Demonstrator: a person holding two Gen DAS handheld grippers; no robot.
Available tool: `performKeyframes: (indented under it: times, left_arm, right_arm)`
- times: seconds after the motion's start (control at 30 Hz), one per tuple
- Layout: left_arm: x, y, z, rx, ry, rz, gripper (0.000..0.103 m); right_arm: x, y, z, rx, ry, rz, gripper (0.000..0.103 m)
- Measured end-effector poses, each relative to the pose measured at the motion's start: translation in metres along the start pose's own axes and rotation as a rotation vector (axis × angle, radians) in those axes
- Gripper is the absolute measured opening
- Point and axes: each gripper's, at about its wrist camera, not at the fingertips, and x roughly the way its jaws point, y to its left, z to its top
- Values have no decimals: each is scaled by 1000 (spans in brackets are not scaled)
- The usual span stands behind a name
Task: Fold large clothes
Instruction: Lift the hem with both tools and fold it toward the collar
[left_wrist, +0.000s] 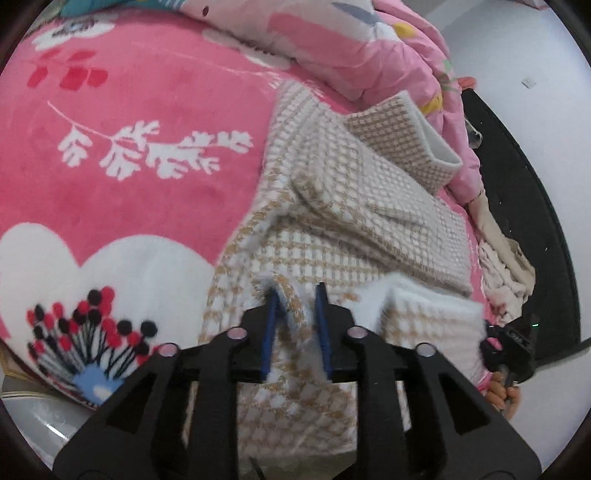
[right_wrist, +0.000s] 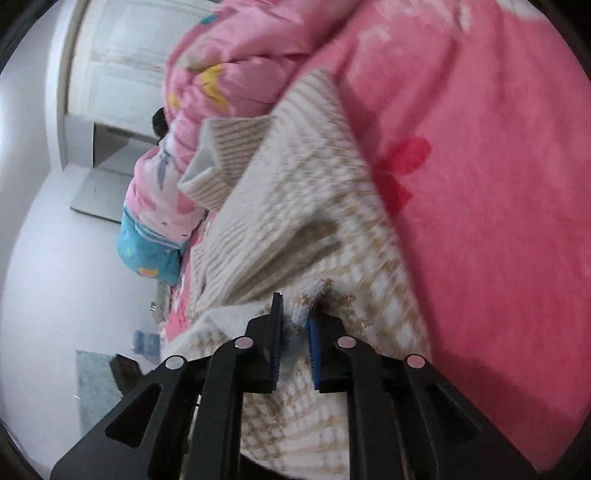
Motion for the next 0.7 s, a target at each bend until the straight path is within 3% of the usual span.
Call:
performKeyframes:
  times: [0.07,0.1,0.13,0.23,0.3,0.33,0.37,0.5,0.6,0.67,0.7]
  left_arm:
    - [-1,4,6,-21,-3,-35,35]
    - [-4,6,9,-25,-20,-34,48]
    - [-14,7,12,-26,-64,-16,55]
    - [-36,14,21,-42,-134,-34,60]
    - [-49,15,23,-46,-166,-23,60]
    - [-55,13,21,-34,-179,-11,60]
    - [-58,10,18,-20,-185,0,60]
    - [-61,-6,-9,77,-177,50,60]
    - [-51,-14,-38,163,-154,165,60]
    - [-37,-17,-59,216,-123,279,60]
    - [-34,-16,-65,233,-113,301,60]
  right_arm:
    - [6,-15,6,54,29,70,18]
    - [7,-19,8,75,39,94,19]
    - [8,-23,10,100,54,131,20]
    - [3,-27,12,134,69,203,32]
    - [-9,-24,10,137,44,230,61]
    - [-15,-21,10,130,23,233,66]
    - [-25,-16,9,111,-4,223,71]
    - [-58,2,-3,26,-73,172,71]
    - [-71,17,-30,-96,-84,9,71]
    - [-69,17,-50,-166,-43,-92,71]
    - [-63,21,-65,-220,-14,-152,71]
